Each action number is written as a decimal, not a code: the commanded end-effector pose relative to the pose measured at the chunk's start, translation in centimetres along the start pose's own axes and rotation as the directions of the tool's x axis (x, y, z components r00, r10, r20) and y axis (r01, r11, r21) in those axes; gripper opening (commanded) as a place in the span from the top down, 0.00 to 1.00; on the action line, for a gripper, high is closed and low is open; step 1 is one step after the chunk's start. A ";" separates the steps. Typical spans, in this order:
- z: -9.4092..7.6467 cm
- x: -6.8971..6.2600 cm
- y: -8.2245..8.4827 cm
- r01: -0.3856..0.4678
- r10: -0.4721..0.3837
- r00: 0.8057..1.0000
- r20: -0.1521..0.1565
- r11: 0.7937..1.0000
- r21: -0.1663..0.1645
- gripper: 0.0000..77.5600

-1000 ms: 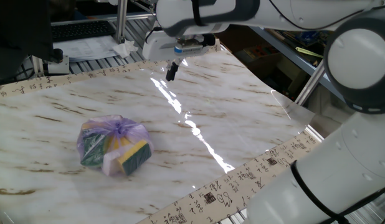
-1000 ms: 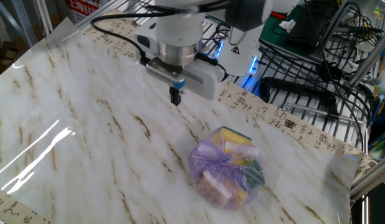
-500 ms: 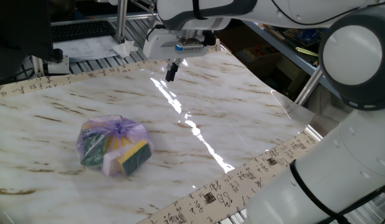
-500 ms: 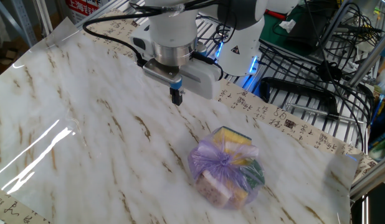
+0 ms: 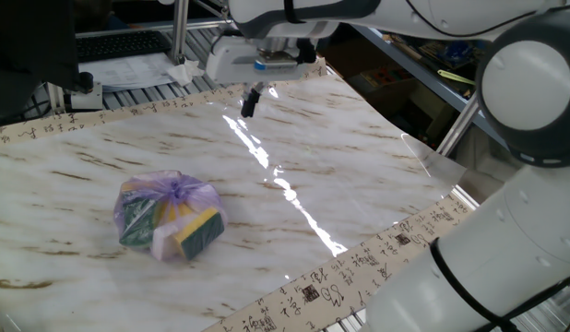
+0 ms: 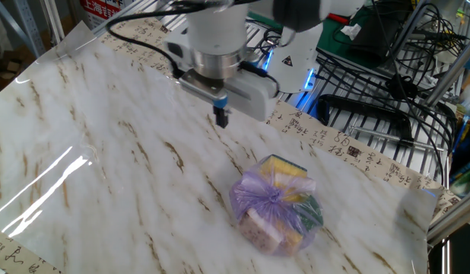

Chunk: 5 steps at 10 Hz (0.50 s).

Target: Pick up a bag of things

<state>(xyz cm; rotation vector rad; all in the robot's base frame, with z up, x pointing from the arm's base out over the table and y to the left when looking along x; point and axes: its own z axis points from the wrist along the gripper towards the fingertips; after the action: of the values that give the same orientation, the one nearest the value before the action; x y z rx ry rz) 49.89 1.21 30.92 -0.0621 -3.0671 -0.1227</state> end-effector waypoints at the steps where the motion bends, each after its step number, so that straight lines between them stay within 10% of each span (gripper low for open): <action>1: -1.4 0.6 2.7 -0.054 0.054 0.999 0.000 0.999 0.003 1.00; 5: -2.8 1.3 3.1 -0.068 0.068 0.997 0.025 0.998 -0.002 1.00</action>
<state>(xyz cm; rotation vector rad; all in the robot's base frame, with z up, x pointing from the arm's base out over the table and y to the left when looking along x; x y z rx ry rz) 49.02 4.11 33.62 -0.1653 -3.0710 -0.1207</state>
